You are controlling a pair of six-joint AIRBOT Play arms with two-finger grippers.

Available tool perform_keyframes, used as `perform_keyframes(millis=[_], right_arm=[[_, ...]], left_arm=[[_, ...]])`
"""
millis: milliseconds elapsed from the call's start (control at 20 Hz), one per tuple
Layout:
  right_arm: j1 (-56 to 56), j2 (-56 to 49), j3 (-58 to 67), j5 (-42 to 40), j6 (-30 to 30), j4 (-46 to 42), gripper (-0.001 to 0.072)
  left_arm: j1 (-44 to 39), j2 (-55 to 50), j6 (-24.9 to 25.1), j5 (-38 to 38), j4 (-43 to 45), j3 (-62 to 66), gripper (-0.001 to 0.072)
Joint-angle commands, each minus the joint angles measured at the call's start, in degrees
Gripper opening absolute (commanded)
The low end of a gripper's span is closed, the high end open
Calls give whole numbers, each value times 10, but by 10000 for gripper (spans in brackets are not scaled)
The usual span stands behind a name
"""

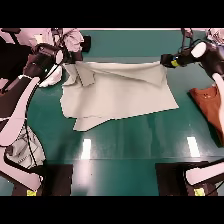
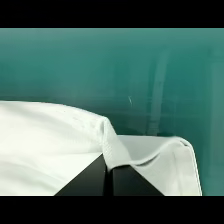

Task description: Fold the shirts.

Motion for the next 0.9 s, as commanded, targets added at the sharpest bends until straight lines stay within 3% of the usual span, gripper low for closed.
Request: perform_keyframes(millis=[0,150,300,350,400,450,500,750,850], right_arm=[[1,-91,112,33,-7,17,13],[2,-143,185,60,-8,9,16],[-20,-168,215,55,-7,-3,18],[-29,-169,209,48,-7,-3,47],[-37,-169,203,47,-7,-3,239],[-46,-169,202,57,-8,-4,452],[-57,-168,206,76,-8,-5,528],[-129,-99,191,193,-68,-4,573],[-169,-45,150,228,-66,55,573]], left_arm=[[14,-30,50,75,-24,22,24],[14,-47,72,74,-25,22,27],[14,-50,77,66,13,22,391],[14,-50,78,62,23,23,558],[14,-50,78,54,28,27,627],[14,-50,87,36,33,37,628],[14,-50,107,10,35,52,628],[40,-36,117,-198,64,158,628],[53,-12,104,-283,56,151,628]])
